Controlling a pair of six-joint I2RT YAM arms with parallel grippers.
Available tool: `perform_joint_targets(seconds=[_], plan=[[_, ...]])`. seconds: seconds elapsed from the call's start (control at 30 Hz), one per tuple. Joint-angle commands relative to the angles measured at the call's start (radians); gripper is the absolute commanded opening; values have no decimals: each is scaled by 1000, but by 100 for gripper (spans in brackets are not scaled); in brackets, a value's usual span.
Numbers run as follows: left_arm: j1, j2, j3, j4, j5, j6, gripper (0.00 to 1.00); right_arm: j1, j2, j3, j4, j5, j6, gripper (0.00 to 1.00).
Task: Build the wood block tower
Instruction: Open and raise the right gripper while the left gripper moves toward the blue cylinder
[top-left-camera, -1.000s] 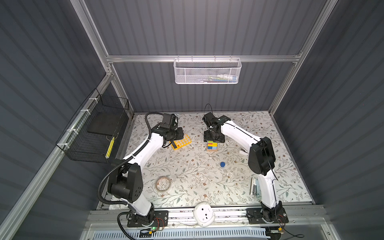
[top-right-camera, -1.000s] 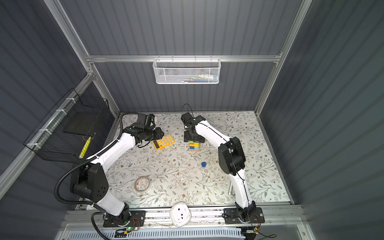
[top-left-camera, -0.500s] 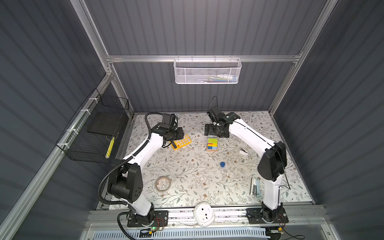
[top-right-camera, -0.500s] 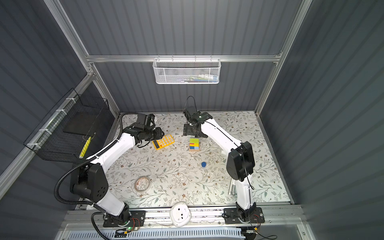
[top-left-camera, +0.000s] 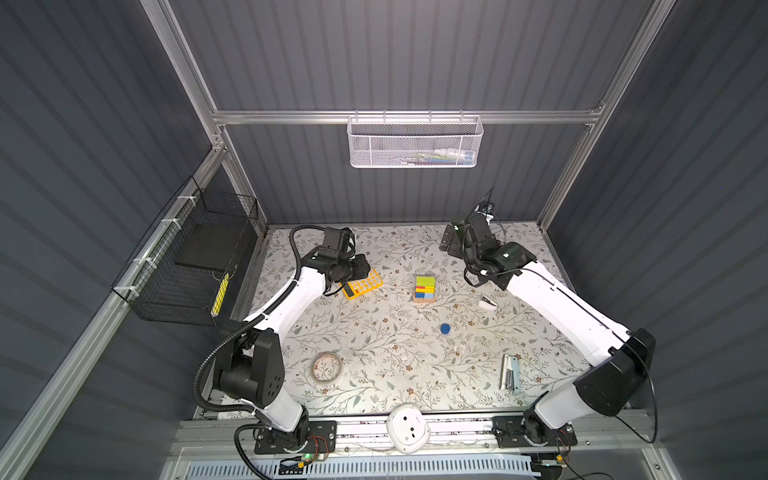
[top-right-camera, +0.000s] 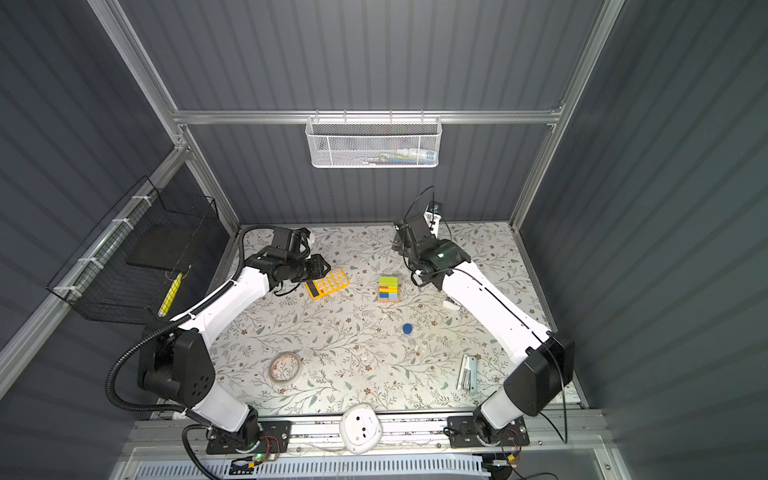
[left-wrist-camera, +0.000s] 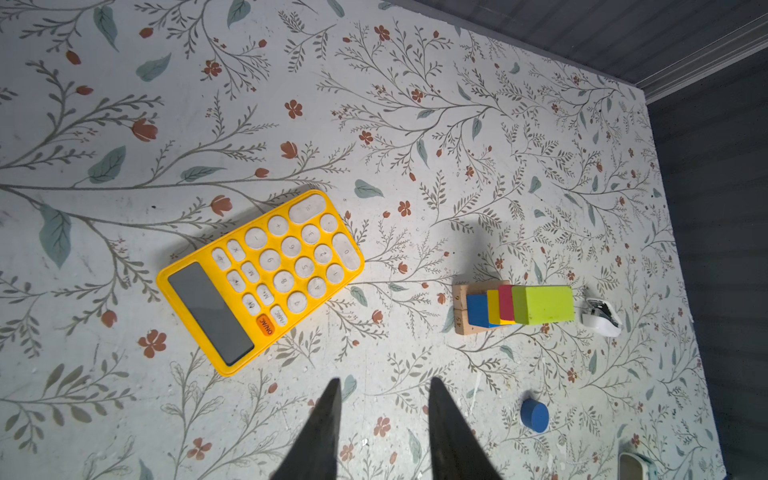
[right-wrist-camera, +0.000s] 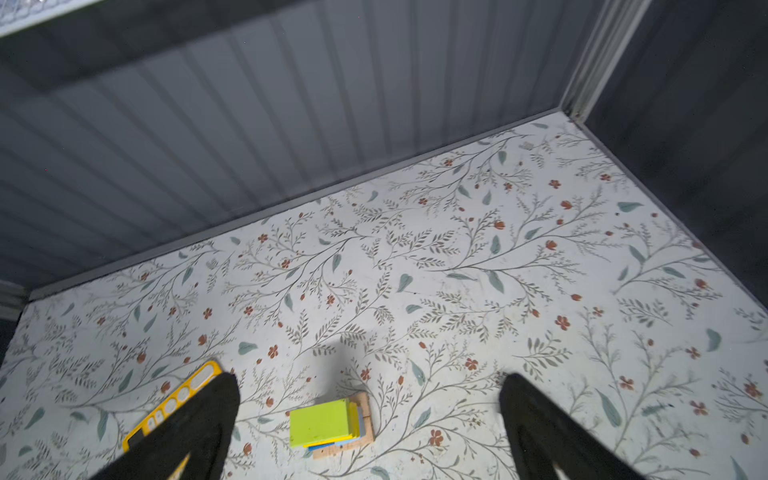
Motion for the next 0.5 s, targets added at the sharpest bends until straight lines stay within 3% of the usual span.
perform_joint_targets(seconds=[0.0,0.1,0.2,0.3,0.47], plan=[[3,-37,-4,9,37,-27,35,-6,-106,-124,286,136,-26,99],[-1,-40,2,10,41,-38,34,-19,-191,-209,395,122,-25,99],[-11,-41,9,9,41,-44,34,-43,-257,-256,438,22,-16,99],[-30,-41,21,5,32,-46,33,-66,-307,-279,411,-33,72,99],[-82,-31,60,-22,2,-33,33,-71,-363,-323,482,-67,-40,99]])
